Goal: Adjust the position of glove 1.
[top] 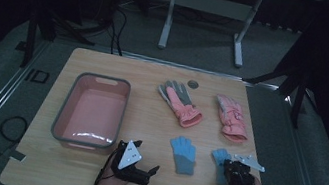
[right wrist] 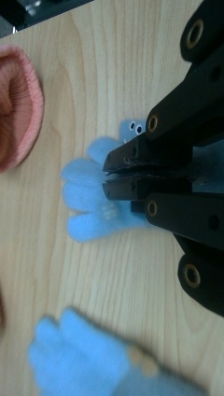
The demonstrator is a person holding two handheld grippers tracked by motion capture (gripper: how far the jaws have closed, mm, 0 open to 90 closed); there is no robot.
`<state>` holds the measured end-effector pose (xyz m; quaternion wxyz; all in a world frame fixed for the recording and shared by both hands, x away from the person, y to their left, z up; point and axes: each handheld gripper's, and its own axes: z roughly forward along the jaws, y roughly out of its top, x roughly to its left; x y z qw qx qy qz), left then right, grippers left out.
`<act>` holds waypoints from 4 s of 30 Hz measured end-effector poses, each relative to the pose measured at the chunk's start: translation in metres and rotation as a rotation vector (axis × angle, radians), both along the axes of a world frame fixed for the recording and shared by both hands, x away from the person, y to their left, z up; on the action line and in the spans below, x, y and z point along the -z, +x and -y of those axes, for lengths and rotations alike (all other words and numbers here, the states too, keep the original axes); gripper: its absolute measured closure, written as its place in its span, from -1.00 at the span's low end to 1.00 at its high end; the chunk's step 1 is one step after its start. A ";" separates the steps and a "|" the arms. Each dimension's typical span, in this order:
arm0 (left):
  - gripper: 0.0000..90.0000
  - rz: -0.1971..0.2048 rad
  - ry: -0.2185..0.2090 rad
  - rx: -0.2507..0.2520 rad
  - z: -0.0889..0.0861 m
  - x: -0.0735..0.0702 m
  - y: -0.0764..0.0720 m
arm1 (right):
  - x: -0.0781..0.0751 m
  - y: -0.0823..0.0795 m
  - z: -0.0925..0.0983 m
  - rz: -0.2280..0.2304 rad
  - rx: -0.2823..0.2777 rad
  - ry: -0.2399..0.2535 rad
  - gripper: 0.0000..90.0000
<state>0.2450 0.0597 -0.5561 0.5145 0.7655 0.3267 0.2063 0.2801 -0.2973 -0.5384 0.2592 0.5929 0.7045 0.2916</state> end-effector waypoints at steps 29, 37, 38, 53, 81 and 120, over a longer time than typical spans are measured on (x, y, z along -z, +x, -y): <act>-1.00 0.003 0.004 0.000 0.001 0.000 0.000 | 0.011 0.006 0.045 -0.001 -0.476 0.022 0.35; -1.00 0.003 0.006 0.000 0.001 0.000 0.000 | 0.014 0.001 0.034 0.042 -0.449 -0.025 0.86; -1.00 0.003 0.006 0.000 0.001 0.000 0.000 | 0.014 0.001 0.034 0.042 -0.449 -0.025 0.86; -1.00 0.000 0.003 0.001 0.001 0.000 0.000 | -0.064 -0.001 -0.017 0.188 -0.486 0.012 0.90; -1.00 0.001 0.004 0.002 0.001 0.000 0.000 | -0.012 0.017 -0.092 0.058 -0.651 -0.028 0.89; -0.98 -0.020 0.099 0.163 0.027 -0.023 -0.002 | -0.028 0.035 -0.051 0.138 -0.675 0.220 -0.69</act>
